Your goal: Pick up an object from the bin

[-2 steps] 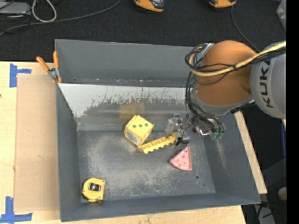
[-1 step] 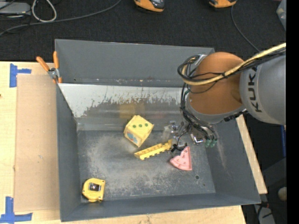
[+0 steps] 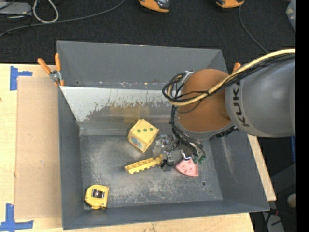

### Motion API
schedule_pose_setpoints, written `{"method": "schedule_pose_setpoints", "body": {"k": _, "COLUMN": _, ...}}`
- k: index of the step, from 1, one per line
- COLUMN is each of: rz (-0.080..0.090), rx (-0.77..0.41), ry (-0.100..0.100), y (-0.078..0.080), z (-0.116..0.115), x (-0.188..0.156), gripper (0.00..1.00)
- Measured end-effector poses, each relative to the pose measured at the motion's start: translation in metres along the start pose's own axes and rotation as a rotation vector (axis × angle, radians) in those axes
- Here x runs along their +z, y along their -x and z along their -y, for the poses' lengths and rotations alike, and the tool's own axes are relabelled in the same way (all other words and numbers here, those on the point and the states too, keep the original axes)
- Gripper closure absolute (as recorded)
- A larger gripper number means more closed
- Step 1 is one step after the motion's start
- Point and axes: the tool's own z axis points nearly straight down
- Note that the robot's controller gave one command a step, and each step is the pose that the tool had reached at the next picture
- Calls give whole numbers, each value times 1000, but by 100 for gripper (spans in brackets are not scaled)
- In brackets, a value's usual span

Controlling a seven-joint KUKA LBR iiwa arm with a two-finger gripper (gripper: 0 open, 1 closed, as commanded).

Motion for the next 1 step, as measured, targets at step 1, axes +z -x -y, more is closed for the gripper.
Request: {"method": "schedule_pose_setpoints", "body": {"k": 1, "rz": -3, "rx": -4, "ry": -1, "y": -3, "z": 5, "x": -59, "gripper": 100}}
